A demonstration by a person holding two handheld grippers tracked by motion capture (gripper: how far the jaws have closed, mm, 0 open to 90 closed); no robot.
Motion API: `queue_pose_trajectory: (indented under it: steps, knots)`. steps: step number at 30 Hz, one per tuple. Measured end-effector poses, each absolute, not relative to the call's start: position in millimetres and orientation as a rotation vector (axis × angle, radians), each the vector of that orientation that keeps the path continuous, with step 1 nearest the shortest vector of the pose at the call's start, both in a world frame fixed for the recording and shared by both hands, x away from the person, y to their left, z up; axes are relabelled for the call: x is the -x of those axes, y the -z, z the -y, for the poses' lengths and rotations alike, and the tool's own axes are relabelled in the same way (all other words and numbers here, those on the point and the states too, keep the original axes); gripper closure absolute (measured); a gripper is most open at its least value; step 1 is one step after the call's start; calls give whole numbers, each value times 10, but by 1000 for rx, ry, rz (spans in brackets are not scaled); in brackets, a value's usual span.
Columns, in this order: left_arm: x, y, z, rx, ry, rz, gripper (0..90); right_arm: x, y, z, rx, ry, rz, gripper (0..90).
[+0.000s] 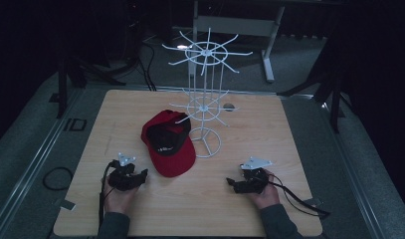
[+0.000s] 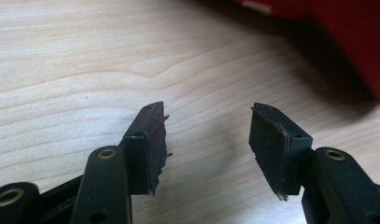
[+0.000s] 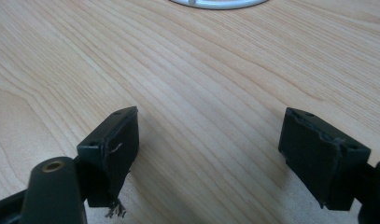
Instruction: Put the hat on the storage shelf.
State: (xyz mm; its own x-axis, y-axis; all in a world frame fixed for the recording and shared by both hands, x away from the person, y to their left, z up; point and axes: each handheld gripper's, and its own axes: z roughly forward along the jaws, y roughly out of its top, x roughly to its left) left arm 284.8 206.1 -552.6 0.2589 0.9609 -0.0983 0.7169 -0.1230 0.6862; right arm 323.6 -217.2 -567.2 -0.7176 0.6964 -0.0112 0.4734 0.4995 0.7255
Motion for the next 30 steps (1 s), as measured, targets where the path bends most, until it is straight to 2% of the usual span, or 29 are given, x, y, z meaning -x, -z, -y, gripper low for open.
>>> queue_pose_trajectory:
  steps: [5,10,16,30]
  knots:
    - [-2815,5374,-2104,-1853,-404,-1468,461,-3236,5672,2172,-984,-1043,-2444,199]
    - [-2776,5246,-2095,-1854,-397,-1412,453,-3236,5672,2172,-984,-1044,-2444,200]
    - [-2770,5149,-2093,-1804,-377,-1351,488,-3236,5672,2172,-984,-1043,-2444,200]
    - [-2869,5189,-1908,-1840,-275,-1328,482,-3236,5672,2172,-984,-1044,-2444,199]
